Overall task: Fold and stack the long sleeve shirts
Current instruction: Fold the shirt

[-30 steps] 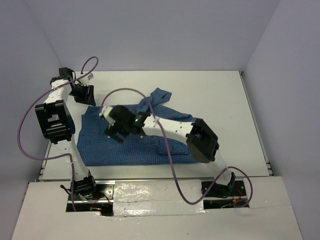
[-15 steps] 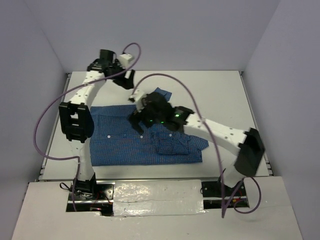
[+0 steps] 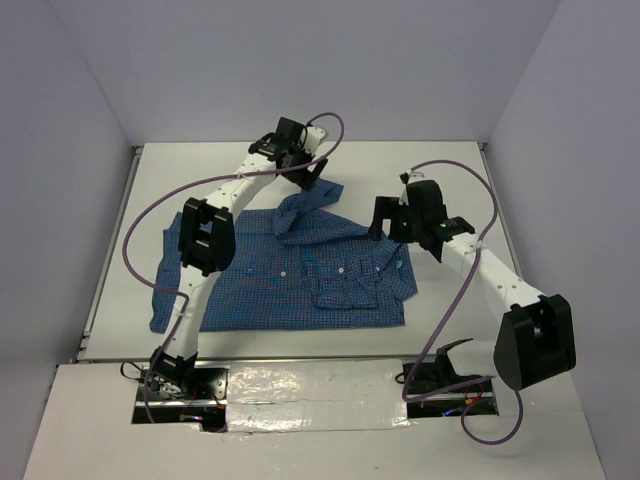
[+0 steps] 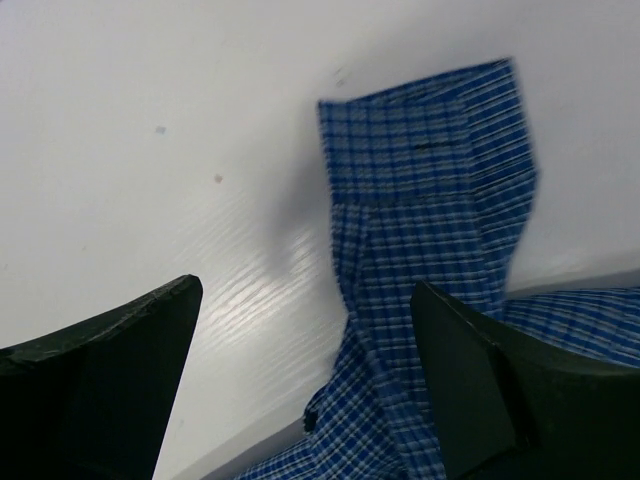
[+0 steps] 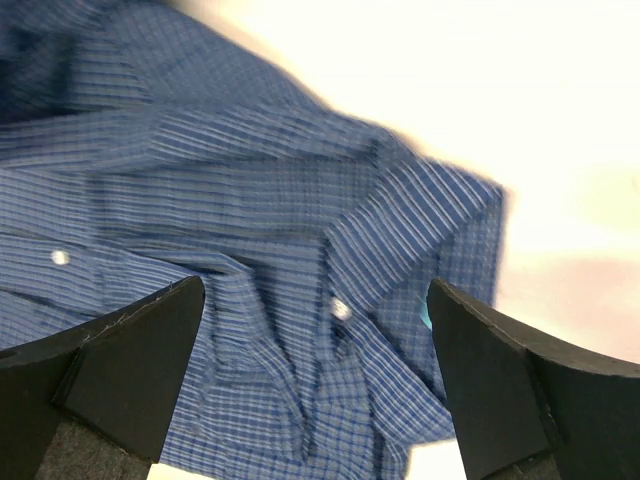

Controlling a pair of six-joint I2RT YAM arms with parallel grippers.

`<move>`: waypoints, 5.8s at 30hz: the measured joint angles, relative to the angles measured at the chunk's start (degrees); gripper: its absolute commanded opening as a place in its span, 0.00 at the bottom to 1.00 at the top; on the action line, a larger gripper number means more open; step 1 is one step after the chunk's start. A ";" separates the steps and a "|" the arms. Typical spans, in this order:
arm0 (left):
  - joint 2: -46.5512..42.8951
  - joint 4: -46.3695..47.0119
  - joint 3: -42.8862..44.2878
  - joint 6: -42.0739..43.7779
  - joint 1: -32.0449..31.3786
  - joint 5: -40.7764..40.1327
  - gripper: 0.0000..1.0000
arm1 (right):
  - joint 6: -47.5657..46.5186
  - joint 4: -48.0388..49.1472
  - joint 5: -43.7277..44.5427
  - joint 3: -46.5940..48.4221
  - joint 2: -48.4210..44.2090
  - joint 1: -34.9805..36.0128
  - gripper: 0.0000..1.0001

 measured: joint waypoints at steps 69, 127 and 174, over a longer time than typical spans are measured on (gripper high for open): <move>-11.67 17.73 -27.08 37.92 -25.75 -14.08 0.62 | 28.33 11.67 -19.74 10.80 19.98 -18.45 0.87; -14.82 -1.33 -34.23 4.42 41.66 5.57 0.88 | 17.70 4.11 -24.44 21.68 40.96 -14.16 0.29; -27.41 9.49 -43.87 7.69 42.84 17.57 0.00 | -11.47 0.57 -22.25 75.93 38.53 -15.72 0.00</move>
